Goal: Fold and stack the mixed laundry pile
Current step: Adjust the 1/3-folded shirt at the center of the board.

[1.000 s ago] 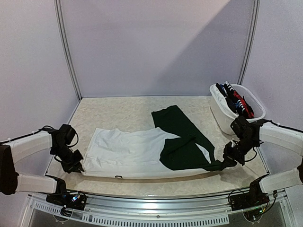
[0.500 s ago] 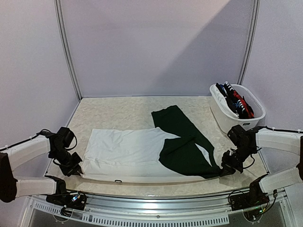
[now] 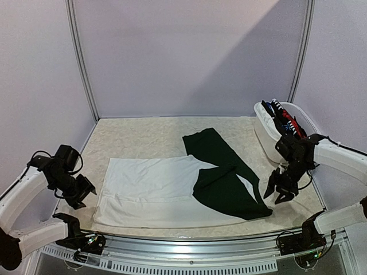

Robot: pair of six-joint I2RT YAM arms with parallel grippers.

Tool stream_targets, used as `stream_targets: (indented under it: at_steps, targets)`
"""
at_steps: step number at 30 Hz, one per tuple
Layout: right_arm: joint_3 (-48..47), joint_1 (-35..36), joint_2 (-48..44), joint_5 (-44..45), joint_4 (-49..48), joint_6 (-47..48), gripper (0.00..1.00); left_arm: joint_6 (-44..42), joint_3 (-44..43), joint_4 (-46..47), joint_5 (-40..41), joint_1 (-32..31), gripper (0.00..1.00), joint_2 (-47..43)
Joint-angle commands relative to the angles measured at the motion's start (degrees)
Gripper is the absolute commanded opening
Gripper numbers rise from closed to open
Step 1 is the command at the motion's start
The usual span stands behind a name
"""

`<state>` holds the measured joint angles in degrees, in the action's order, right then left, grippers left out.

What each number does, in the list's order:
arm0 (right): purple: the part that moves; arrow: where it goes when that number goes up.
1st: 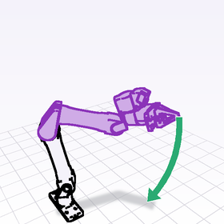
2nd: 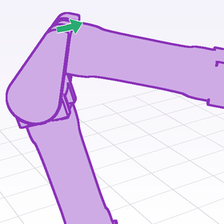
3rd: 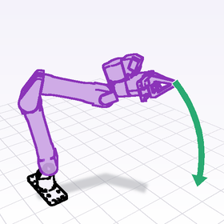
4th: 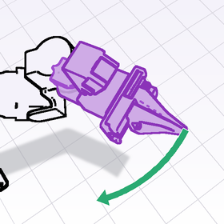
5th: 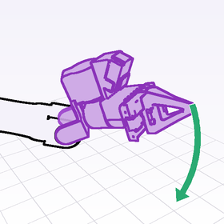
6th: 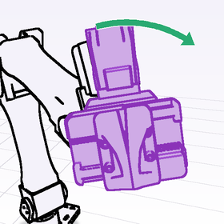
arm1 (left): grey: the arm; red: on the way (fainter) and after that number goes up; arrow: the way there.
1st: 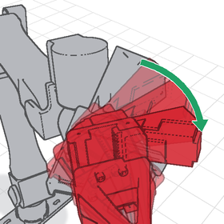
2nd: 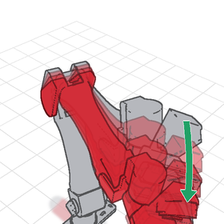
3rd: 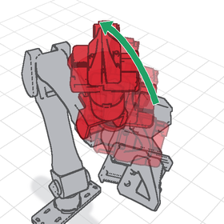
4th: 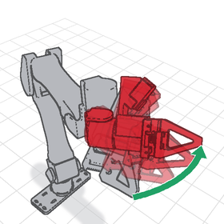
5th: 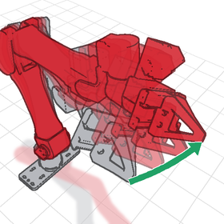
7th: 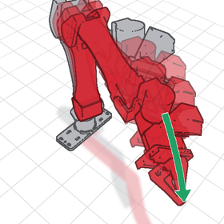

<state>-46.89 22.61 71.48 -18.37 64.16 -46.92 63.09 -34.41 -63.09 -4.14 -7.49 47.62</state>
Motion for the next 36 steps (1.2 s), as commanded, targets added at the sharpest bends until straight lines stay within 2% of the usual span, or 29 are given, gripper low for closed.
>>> stream_targets:
  at_steps: [1, 5, 11, 15, 27, 31, 36]
  targets:
    - [-10.63, 0.31, 0.05, 4.7, 3.39, 3.71, 0.55, -6.51, -6.1, 4.76, 1.55, -0.89, 0.63, 3.18]
    - [-16.94, 0.37, 3.86, 5.86, -0.28, 5.03, 0.58, -14.3, -12.86, 12.73, -0.39, -5.96, 0.58, 11.32]
    - [-23.84, 2.15, 12.7, 6.39, -5.05, 3.84, 0.59, -28.62, -32.54, 15.09, 0.88, -20.5, 0.51, 31.13]
    - [-24.33, 3.41, 14.35, 6.64, -7.25, 2.07, 0.59, -36.49, -46.12, 15.63, 1.07, -27.89, 0.48, 43.96]
    - [-18.2, 3.76, 7.92, 10.06, -5.24, -1.89, 0.59, -44.95, -81.56, 10.32, 0.11, -41.62, 0.3, 80.95]
    - [-15.64, 3.76, 4.35, 10.52, -3.75, -3.1, 0.59, -45.14, -90.08, 8.18, 0.68, -43.49, 0.28, 88.84]
    - [-13.55, 3.82, 0.71, 11.13, -2.06, -4.14, 0.59, -45.56, -94.84, 6.57, 1.79, -44.17, 0.26, 94.54]
